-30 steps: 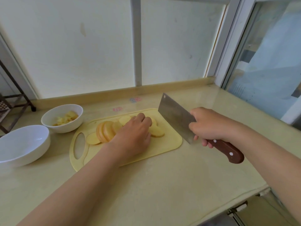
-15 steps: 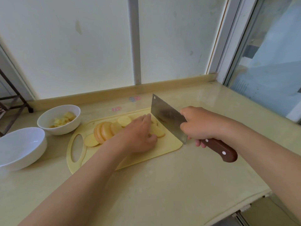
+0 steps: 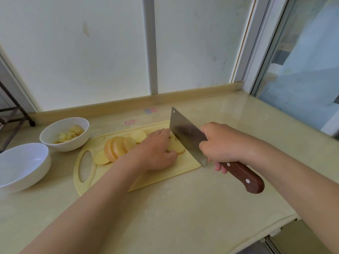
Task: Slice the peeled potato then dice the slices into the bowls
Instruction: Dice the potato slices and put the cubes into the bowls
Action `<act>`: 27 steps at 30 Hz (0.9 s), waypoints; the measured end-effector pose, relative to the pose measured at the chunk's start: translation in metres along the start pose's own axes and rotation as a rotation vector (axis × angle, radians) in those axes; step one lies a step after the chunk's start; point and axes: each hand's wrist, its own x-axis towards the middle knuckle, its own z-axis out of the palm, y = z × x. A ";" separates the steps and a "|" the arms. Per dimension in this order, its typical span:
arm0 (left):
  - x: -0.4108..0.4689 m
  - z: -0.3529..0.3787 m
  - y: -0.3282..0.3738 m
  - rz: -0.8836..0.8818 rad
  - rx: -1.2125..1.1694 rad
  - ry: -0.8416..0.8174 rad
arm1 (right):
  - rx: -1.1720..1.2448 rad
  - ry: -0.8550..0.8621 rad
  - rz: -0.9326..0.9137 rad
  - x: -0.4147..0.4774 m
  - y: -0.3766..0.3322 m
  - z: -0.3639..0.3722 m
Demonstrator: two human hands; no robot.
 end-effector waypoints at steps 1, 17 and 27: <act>0.000 0.000 0.000 -0.001 -0.004 0.006 | 0.002 0.003 0.004 -0.002 0.001 0.001; 0.001 -0.001 0.001 0.017 0.015 0.057 | 0.033 0.035 0.053 -0.023 -0.003 0.009; 0.000 0.000 0.001 0.081 0.014 0.062 | 0.049 -0.011 0.026 -0.027 0.006 -0.004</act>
